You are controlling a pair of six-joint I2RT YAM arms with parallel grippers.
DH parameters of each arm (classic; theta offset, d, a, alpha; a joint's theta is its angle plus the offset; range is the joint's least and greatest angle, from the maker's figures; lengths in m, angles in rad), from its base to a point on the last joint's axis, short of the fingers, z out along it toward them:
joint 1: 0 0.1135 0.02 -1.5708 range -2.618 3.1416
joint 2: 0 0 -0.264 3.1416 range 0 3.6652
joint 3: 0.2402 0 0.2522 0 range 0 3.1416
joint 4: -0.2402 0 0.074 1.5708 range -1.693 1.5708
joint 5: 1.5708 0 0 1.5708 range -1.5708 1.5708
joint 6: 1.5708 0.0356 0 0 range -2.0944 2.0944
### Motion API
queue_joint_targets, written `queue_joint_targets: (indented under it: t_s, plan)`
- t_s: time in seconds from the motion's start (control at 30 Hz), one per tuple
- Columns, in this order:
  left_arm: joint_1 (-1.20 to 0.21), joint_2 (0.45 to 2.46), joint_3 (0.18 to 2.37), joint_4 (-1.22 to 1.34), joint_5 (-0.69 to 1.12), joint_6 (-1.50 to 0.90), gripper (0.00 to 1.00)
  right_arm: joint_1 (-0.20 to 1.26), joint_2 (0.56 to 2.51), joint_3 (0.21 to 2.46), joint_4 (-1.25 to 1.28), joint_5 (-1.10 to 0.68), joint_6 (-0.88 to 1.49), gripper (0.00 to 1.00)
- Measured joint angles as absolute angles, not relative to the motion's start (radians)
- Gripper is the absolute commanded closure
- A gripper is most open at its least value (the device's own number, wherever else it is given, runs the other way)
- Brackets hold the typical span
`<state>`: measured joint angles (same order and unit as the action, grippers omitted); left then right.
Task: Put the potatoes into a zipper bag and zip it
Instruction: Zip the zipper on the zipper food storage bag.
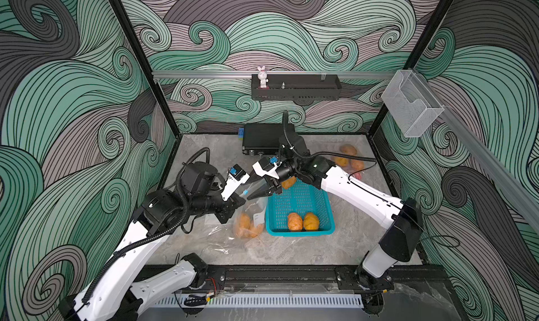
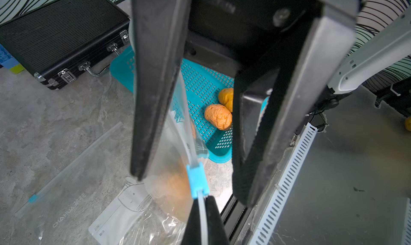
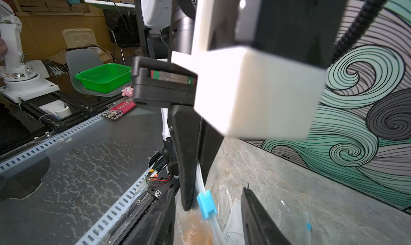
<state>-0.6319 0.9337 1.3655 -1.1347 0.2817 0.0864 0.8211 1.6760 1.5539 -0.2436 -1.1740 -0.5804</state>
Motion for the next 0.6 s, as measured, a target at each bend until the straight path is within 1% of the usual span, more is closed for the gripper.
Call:
queue_joint_targets:
  t_s: [0.13, 0.43, 0.6]
  plan:
    - [-0.632, 0.934, 1.365, -1.139, 0.282, 0.086, 1.0, 0.825, 1.687, 1.563, -0.276, -1.173, -0.608, 0.61]
    - [-0.632, 0.934, 1.365, -1.139, 0.286, 0.087, 1.0, 0.832, 1.697, 1.597, -0.366, -1.167, -0.664, 0.75]
    - [-0.632, 0.934, 1.365, -1.139, 0.286, 0.087, 1.0, 0.833, 1.697, 1.6, -0.386, -1.166, -0.679, 0.79]
